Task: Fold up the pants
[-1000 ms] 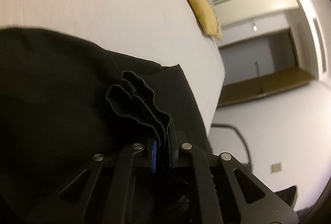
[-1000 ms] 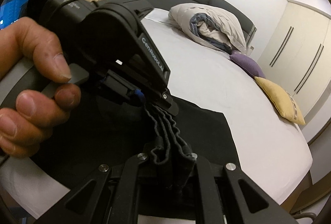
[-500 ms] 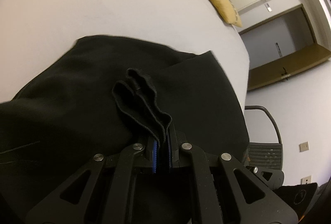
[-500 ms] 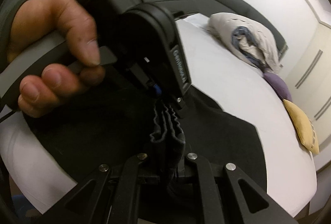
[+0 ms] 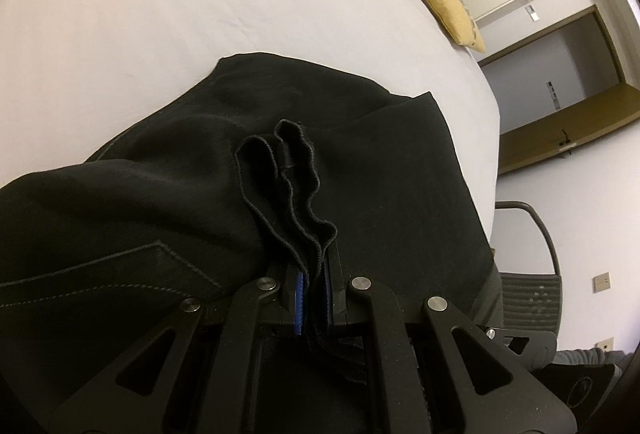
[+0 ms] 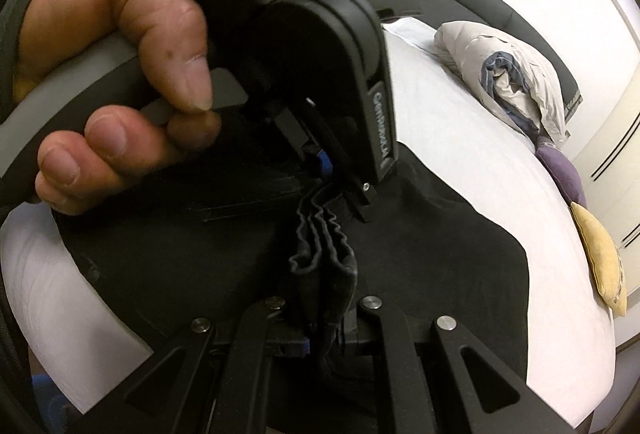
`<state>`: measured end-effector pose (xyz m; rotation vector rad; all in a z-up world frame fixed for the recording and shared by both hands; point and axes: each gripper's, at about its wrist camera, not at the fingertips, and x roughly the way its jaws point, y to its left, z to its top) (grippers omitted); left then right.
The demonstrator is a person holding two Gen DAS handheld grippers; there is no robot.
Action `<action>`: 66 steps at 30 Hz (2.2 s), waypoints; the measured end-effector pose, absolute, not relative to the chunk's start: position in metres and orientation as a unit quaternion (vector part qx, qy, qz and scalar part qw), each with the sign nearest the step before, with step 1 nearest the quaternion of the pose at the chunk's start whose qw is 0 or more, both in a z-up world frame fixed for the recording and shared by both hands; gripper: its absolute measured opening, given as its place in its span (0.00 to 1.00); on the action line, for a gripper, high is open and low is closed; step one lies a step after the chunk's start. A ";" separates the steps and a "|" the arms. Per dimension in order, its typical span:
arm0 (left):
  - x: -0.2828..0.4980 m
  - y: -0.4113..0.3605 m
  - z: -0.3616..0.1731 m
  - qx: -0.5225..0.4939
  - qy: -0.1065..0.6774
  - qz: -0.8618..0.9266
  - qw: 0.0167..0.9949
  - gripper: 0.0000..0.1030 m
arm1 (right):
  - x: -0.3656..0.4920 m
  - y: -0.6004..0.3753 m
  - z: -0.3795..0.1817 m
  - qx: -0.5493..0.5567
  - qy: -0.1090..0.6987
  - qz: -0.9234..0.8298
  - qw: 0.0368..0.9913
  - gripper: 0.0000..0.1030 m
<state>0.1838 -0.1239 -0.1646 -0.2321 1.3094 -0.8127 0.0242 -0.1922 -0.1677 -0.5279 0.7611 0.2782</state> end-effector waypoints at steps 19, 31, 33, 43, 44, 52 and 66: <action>0.182 -0.098 -0.150 -0.066 0.580 -0.279 0.763 0.16 | 0.005 -0.233 -0.152 -0.183 0.399 0.184 0.879 0.52; 0.127 -0.182 -0.149 -0.045 0.556 -0.367 0.744 0.16 | 0.098 -0.490 -0.112 0.263 0.416 0.270 0.827 0.52; 0.117 -0.187 -0.165 -0.036 0.568 -0.364 0.737 0.15 | 0.122 -0.509 -0.126 0.302 0.423 0.293 0.802 0.52; 0.087 -0.166 -0.171 -0.074 0.551 -0.362 0.748 0.15 | 0.188 -0.511 -0.219 0.401 0.491 0.315 0.707 0.49; 0.085 -0.166 -0.171 -0.078 0.549 -0.362 0.749 0.15 | 0.183 -0.512 -0.219 0.405 0.486 0.320 0.705 0.49; 0.091 -0.153 -0.184 -0.107 0.544 -0.371 0.745 0.15 | 0.094 -0.487 -0.215 0.350 0.520 0.363 0.689 0.54; 0.066 -0.125 -0.190 -0.127 0.514 -0.368 0.764 0.15 | 0.062 -0.469 -0.178 0.387 0.455 0.331 0.730 0.85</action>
